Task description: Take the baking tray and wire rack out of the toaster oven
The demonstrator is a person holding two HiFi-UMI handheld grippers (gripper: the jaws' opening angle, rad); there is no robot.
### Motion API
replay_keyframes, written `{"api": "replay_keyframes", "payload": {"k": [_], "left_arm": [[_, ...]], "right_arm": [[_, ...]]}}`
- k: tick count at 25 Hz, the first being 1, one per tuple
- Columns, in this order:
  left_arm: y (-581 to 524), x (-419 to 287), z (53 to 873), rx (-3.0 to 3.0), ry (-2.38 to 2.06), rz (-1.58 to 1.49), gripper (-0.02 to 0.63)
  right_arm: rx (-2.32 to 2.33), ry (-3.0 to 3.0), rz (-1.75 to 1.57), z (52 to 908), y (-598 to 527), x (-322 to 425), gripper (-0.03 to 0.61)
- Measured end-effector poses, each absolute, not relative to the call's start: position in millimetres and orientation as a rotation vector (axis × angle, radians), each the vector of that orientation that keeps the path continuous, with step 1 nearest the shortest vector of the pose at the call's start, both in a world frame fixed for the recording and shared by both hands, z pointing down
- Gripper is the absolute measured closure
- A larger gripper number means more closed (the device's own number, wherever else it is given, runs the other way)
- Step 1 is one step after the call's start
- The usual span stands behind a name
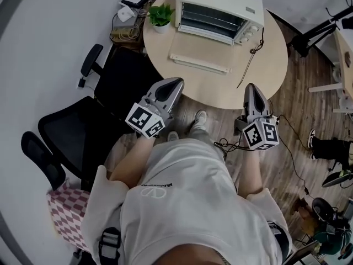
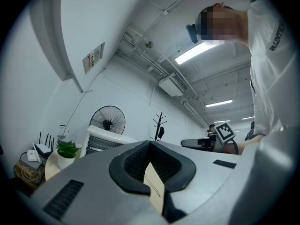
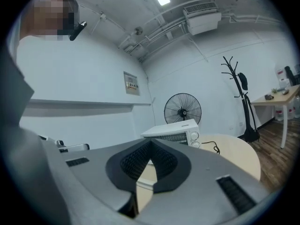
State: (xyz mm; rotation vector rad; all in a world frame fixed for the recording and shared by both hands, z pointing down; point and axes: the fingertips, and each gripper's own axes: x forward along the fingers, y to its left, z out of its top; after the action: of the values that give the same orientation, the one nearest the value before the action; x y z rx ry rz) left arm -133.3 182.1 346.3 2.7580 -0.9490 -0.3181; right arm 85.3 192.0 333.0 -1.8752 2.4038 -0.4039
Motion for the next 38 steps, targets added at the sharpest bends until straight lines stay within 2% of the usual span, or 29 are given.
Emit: {"api": "replay_keyframes", "payload": {"k": [22,38], "left_arm": [[16.6,4.9,382.9,2.577,-1.131,-0.277,0.614],[-81.9,14.3,437.0,2.27,-1.041,-0.416,0.592]], "right_arm": [[-1.367,2.702,-0.689,393.4,12.6,118.4,0.583],[-1.276,2.456,-1.06,440.6,-77.1,99.9,0.581]]}}
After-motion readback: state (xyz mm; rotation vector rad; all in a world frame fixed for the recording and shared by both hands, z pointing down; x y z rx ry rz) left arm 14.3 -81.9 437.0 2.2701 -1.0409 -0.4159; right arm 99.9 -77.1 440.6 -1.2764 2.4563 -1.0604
